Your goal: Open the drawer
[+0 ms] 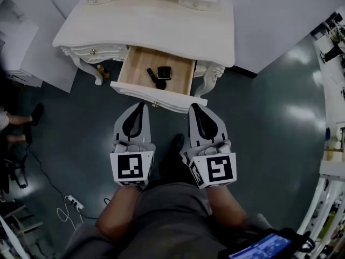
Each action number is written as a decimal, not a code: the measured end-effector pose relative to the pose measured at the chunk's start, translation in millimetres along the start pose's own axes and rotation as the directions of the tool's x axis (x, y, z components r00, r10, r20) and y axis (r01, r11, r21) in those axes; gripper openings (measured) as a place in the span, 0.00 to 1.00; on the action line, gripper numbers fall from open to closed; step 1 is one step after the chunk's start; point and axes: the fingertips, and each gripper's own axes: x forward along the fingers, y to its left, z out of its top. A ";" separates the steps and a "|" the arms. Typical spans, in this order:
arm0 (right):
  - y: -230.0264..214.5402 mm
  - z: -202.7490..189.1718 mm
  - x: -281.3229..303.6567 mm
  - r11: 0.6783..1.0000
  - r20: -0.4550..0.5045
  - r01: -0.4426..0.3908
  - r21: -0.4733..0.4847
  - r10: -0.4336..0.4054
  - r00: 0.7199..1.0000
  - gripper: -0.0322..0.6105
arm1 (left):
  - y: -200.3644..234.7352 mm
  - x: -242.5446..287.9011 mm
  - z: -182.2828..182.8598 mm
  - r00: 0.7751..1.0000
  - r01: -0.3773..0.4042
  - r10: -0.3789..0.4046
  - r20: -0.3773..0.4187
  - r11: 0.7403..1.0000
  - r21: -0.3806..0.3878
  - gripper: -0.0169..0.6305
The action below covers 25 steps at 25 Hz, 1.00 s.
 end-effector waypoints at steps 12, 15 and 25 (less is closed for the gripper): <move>26.4 39.8 0.7 0.993 0.045 -0.020 -0.117 0.025 0.999 0.07 | 13.0 -40.0 57.1 0.997 -0.043 0.044 0.070 0.999 -0.017 0.05; 31.5 41.9 2.0 0.993 0.051 -0.032 -0.117 0.038 0.998 0.07 | 14.5 -43.7 55.4 0.996 -0.049 0.050 0.070 0.999 -0.024 0.05; 36.2 43.3 6.7 0.993 0.058 -0.040 -0.107 0.046 0.997 0.07 | 18.5 -41.8 52.5 0.997 -0.047 0.049 0.059 0.999 -0.019 0.05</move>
